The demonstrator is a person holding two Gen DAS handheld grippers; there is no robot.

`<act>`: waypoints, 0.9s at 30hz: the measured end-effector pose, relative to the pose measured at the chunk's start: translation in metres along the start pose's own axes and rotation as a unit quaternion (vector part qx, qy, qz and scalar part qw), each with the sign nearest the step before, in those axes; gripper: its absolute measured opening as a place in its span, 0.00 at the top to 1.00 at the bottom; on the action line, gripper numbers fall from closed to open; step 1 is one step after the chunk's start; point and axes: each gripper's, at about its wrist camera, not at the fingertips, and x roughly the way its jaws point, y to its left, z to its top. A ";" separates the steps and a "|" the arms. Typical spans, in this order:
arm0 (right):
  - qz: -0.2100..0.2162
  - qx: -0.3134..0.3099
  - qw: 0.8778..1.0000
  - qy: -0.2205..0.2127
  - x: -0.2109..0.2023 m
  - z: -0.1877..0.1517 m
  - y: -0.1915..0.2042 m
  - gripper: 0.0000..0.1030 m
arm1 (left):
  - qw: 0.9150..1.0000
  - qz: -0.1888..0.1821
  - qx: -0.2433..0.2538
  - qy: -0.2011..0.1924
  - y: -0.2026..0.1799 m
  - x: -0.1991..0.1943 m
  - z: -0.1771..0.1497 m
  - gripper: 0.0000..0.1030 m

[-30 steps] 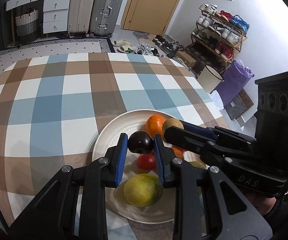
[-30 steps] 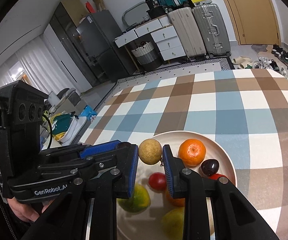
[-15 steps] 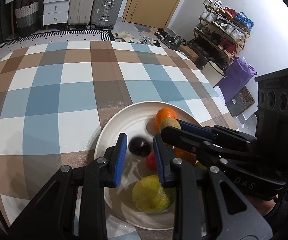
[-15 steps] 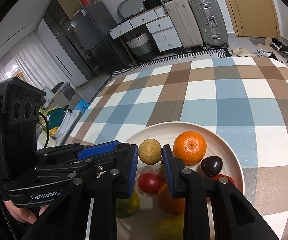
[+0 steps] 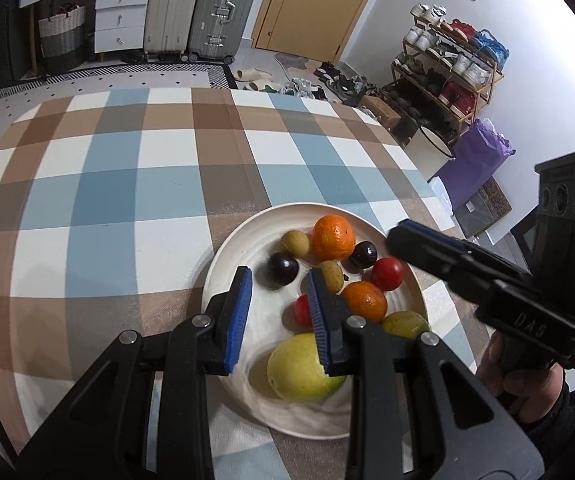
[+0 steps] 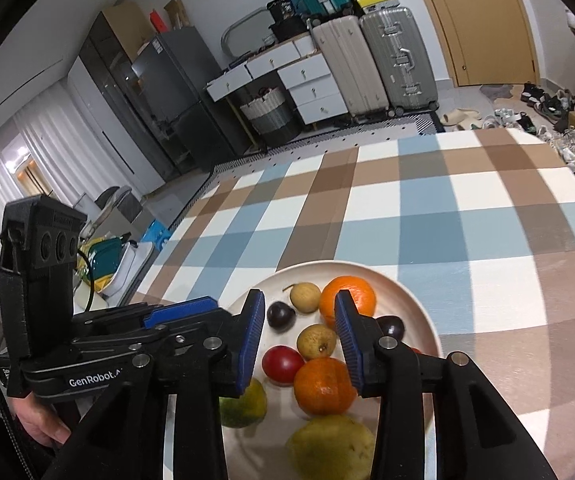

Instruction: Organize fruits

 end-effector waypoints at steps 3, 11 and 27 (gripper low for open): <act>-0.003 0.000 1.000 -0.018 -0.016 -0.001 0.002 0.59 | 1.000 0.009 0.001 -0.015 -0.004 -0.015 -0.003 0.71; -0.001 -0.028 0.998 -0.058 -0.056 -0.015 0.024 0.46 | 0.997 0.041 0.008 -0.059 -0.020 -0.057 -0.021 0.43; -0.015 -0.063 0.986 -0.151 -0.115 -0.059 0.050 0.02 | 0.974 0.152 -0.006 -0.166 -0.027 -0.128 -0.074 0.01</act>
